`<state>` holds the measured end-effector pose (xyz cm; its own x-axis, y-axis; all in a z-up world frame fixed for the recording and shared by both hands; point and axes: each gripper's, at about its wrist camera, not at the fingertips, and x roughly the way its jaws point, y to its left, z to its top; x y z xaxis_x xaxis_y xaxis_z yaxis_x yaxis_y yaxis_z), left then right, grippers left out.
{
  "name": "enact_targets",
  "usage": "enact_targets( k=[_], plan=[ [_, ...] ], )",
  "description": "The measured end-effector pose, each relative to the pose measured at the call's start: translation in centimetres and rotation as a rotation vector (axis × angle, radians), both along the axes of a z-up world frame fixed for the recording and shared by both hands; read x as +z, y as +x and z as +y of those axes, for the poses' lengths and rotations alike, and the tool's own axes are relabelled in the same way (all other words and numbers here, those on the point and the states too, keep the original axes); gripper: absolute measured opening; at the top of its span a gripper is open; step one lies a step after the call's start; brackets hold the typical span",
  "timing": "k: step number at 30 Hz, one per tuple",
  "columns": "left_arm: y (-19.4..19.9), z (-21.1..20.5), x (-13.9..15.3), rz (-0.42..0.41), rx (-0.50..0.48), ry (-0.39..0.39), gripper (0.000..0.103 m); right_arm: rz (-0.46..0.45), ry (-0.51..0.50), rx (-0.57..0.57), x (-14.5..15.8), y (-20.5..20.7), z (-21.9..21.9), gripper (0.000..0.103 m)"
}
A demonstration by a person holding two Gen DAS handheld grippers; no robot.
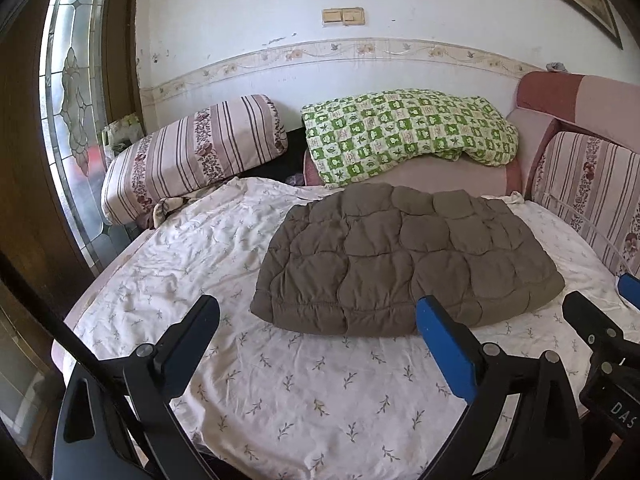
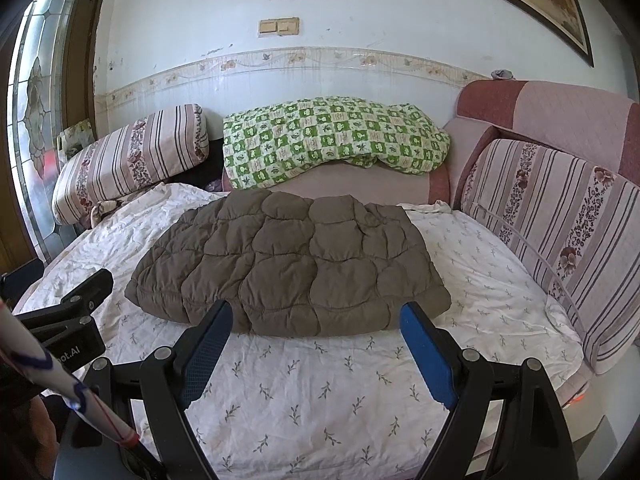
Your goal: Fold large clothes
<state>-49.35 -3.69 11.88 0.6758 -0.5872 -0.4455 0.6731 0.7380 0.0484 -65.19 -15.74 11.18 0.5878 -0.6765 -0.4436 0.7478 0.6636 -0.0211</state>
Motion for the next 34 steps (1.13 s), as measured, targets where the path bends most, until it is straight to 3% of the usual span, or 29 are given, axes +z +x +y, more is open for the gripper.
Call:
enact_targets(
  k=[34],
  plan=[
    [2.0, 0.5, -1.1, 0.105, -0.001, 0.037, 0.098, 0.015, 0.021, 0.014, -1.0, -0.2, -0.7, 0.09]
  ],
)
